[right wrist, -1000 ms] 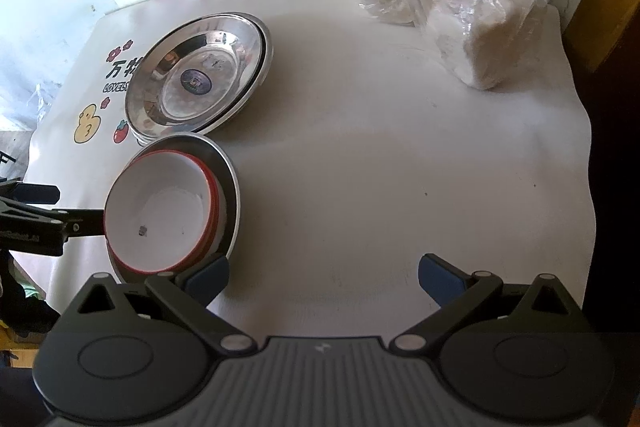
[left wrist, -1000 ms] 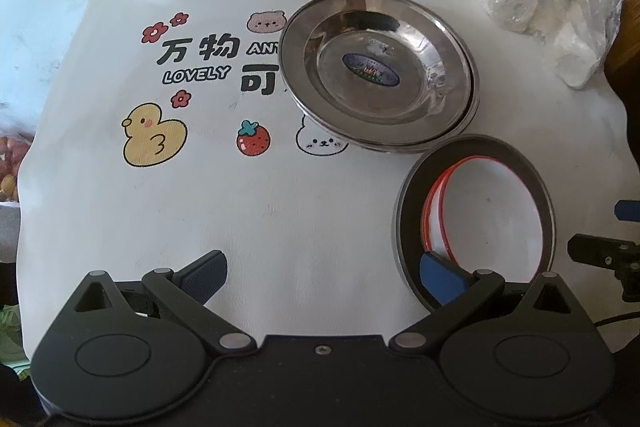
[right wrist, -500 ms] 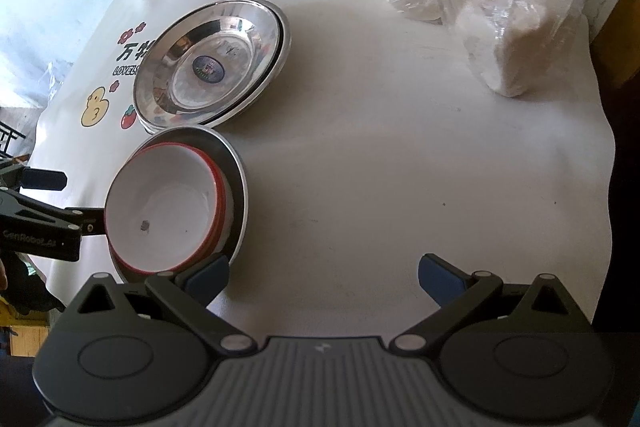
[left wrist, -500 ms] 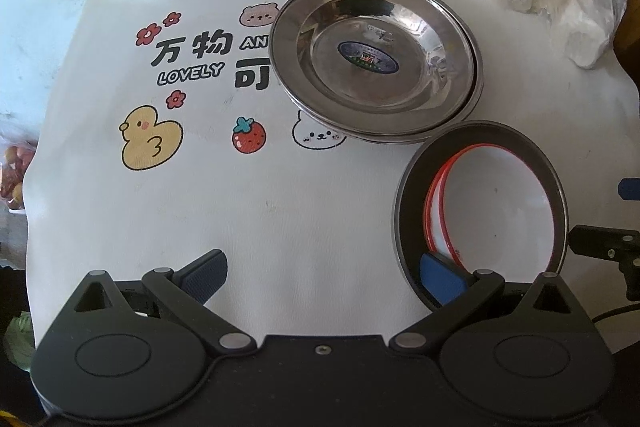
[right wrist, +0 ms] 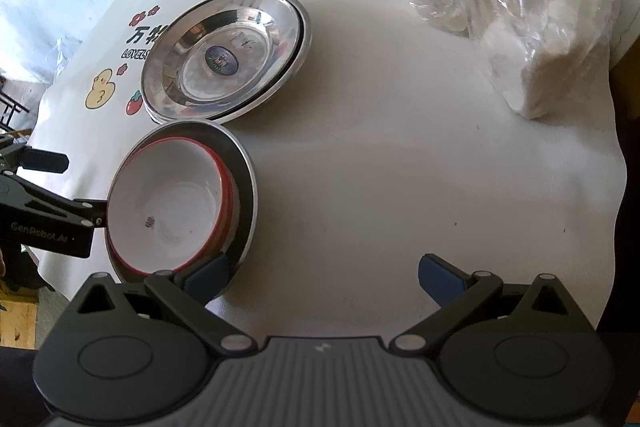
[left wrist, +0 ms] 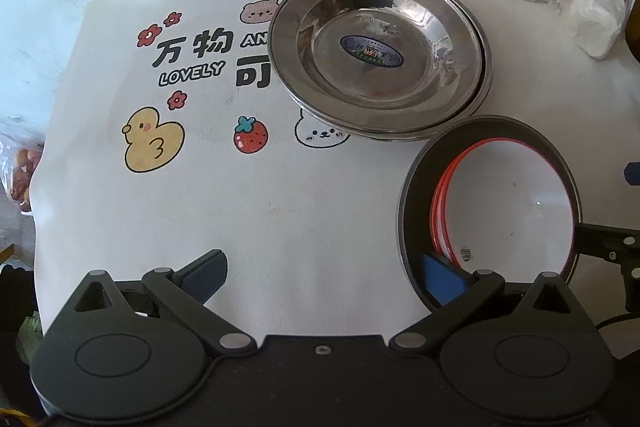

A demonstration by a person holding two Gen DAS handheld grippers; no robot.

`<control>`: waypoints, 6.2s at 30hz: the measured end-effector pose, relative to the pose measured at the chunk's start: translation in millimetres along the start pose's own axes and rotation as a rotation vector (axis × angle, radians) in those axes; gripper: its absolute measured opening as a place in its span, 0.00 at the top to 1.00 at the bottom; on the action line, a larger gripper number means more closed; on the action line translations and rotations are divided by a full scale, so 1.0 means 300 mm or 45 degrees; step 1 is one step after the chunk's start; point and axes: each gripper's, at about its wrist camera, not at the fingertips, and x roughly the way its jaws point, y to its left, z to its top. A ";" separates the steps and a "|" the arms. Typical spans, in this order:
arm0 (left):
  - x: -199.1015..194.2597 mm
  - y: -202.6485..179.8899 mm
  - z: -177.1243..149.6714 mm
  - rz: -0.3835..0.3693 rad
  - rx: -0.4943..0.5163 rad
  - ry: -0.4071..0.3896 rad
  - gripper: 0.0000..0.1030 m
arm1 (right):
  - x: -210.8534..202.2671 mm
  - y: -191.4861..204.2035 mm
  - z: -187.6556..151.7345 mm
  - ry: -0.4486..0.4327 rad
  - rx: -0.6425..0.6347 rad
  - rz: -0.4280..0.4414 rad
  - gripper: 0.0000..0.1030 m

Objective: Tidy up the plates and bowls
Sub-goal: 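Move both grippers to the rim of the steel bowl holding the white bowls, then close the left gripper on the steel bowl rim while the right gripper closes too, then lift the bowl stack with both grippers and carry it over the plate stack, then lower the bowl stack onto the steel plates and open both grippers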

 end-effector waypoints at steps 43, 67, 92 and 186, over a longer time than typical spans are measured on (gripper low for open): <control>0.003 -0.021 -0.014 -0.309 -0.135 -0.022 0.91 | 0.029 0.005 0.035 0.059 -0.045 0.369 0.78; 0.067 0.010 0.039 -0.441 -0.057 0.099 0.88 | 0.051 -0.020 0.026 0.116 0.300 0.339 0.85; 0.036 0.000 0.133 -0.587 0.019 0.086 0.90 | -0.037 -0.091 0.018 0.024 0.552 0.304 0.87; 0.138 0.236 0.480 -0.451 -0.164 0.022 0.91 | 0.189 -0.002 0.464 0.066 0.408 0.391 0.86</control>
